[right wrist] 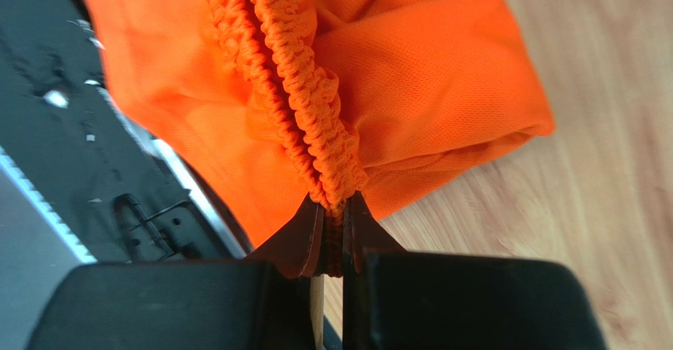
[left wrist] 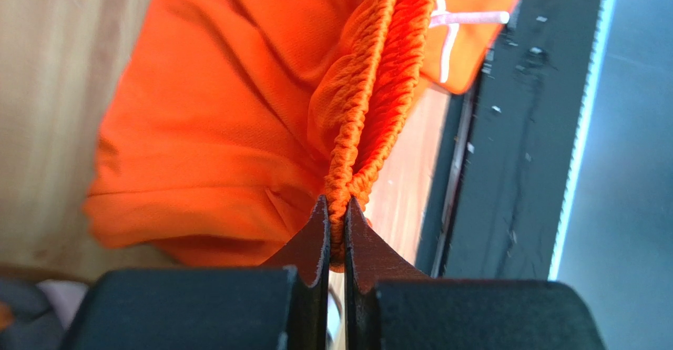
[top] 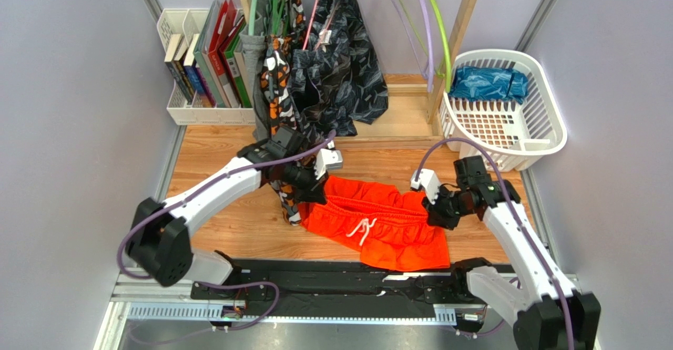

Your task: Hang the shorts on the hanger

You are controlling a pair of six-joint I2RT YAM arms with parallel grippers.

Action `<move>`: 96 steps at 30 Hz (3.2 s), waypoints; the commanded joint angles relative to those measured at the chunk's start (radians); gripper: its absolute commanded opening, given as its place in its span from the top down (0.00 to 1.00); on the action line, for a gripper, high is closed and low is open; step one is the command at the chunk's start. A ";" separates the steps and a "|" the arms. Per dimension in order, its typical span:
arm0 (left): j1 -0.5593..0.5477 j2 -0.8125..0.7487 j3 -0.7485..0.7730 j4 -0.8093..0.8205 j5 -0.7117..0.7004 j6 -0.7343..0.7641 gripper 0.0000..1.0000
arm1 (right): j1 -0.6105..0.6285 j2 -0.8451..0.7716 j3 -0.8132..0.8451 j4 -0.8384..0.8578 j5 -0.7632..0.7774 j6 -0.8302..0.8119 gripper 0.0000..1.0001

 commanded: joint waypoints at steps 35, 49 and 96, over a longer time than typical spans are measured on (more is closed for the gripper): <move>0.048 -0.460 0.267 0.050 -0.299 -0.308 0.01 | 0.050 0.272 1.233 0.100 -0.001 0.966 0.00; 0.064 -0.448 0.294 0.101 -0.334 -0.328 0.01 | 0.064 0.566 1.422 0.447 0.301 1.316 0.25; 0.064 -0.401 0.300 0.089 -0.359 -0.280 0.01 | -0.094 0.791 1.370 0.824 0.051 1.721 1.00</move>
